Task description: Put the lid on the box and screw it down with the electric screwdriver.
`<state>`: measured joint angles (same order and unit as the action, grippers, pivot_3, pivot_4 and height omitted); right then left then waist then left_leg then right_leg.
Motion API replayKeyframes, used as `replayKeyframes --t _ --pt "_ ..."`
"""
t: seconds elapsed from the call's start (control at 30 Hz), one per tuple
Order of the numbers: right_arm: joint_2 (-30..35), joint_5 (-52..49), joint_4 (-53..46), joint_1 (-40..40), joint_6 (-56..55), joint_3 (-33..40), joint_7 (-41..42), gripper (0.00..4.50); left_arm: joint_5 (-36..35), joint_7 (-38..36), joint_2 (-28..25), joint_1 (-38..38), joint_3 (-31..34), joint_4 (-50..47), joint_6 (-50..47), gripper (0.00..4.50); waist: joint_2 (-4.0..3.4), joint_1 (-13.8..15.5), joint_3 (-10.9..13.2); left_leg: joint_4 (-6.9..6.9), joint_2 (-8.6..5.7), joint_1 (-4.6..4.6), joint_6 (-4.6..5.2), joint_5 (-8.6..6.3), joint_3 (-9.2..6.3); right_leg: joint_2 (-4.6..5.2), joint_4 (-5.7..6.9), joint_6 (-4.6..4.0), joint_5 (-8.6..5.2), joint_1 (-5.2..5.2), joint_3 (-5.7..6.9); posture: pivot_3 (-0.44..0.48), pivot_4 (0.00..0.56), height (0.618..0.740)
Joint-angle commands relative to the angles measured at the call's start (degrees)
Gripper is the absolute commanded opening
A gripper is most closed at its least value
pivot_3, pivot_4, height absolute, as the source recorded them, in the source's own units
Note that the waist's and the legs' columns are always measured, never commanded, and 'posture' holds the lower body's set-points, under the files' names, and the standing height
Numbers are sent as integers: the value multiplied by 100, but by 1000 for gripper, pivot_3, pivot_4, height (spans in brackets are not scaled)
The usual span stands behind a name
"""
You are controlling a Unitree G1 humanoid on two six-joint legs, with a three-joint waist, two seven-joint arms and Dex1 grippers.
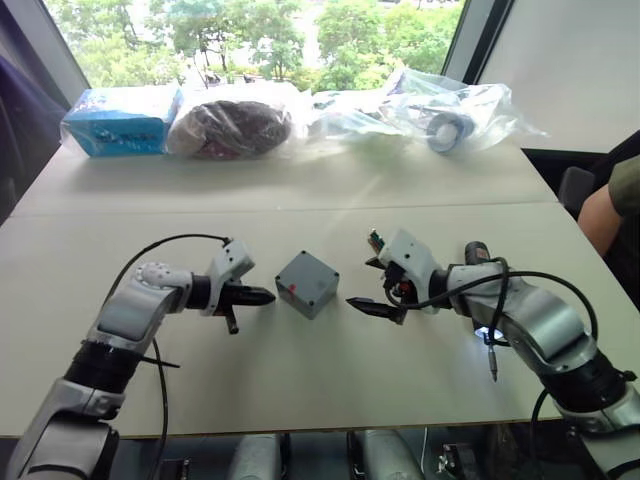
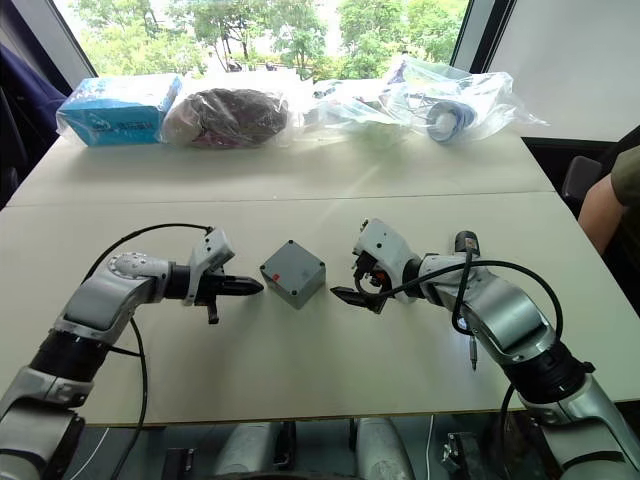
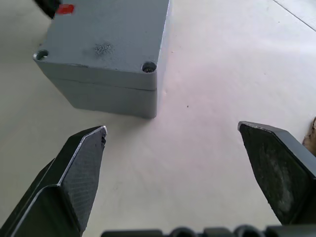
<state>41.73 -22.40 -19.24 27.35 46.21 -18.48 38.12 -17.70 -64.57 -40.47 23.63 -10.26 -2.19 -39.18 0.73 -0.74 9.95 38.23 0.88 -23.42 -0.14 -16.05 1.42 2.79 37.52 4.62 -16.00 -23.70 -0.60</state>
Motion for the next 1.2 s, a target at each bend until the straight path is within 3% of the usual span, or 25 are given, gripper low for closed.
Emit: replayKeyframes --t 0.03,0.37,0.67,0.9,1.2 --pt "-170 254 99 124 -514 -216 386 4454 -177 186 58 -173 112 -478 -182 0 0 17 0 1 -1 2 0 0 0 1 0 0 0 2 0 0 150 740" --pt "-434 265 -381 -160 -524 -460 854 4454 113 1057 959 208 8 9 121 0 0 16 0 4 -6 2 0 0 0 5 4 0 0 3 2 0 150 740" --pt "-526 129 -1028 -654 74 -152 588 4454 143 774 876 282 -76 149 241 0 1 10 -1 4 -5 5 -1 0 -1 4 11 0 0 3 0 0 150 740" --pt "-569 126 -971 -607 177 105 451 4454 -17 395 710 170 -179 -223 8 0 1 16 -1 6 -6 5 -1 1 0 5 11 0 0 3 1 0 150 740" --pt "-622 207 -895 -624 160 120 394 4454 -46 454 800 240 -214 -296 -91 0 1 12 -1 7 -8 5 -1 1 -1 6 12 0 0 3 1 0 150 740"
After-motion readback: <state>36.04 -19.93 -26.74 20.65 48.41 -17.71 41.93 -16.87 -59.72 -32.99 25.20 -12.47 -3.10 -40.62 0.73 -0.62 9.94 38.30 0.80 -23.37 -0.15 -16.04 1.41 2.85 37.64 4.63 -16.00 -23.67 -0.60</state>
